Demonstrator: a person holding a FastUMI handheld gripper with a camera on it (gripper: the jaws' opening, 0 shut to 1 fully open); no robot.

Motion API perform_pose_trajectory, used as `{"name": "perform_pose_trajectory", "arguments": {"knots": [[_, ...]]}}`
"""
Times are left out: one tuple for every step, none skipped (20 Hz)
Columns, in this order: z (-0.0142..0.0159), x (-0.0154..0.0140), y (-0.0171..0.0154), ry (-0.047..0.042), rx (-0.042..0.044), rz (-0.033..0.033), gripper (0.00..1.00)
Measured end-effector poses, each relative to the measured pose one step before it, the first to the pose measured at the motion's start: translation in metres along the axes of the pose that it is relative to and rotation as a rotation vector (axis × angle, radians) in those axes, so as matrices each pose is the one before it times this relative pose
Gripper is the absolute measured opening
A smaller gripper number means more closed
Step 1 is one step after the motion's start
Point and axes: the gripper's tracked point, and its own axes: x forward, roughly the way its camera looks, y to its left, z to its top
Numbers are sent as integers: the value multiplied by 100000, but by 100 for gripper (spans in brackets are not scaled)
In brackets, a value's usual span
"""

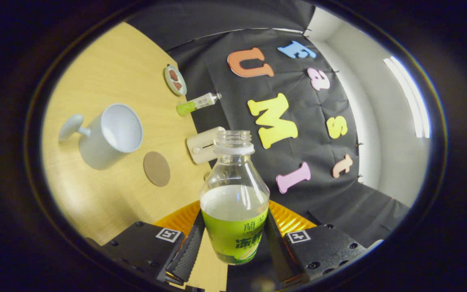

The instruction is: Take the bottle from table, then pour the juice into the cup, finally place the bottle on the coaster

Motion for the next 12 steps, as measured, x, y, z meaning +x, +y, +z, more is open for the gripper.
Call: {"name": "perform_pose_trajectory", "arguments": {"knots": [[396, 42, 233, -686, -2873, -983, 80], [174, -86, 244, 281, -1909, 202, 80], [162, -176, 196, 321, -1341, 22, 80], [277, -211, 64, 276, -751, -276, 80], [144, 473, 365, -28, -1016, -65, 80], [198, 422, -30, -26, -1594, -410, 80], [114, 383, -196, -362, -1668, -796, 80], [251, 96, -159, -380, -2149, -748, 80], [57, 108, -364, -203, -2145, -1358, 80], [89, 9, -336, 88, -2199, -1062, 80], [80, -73, -40, 535, -2371, -222, 80], [-6, -129, -57, 470, -1883, -285, 80]]}}
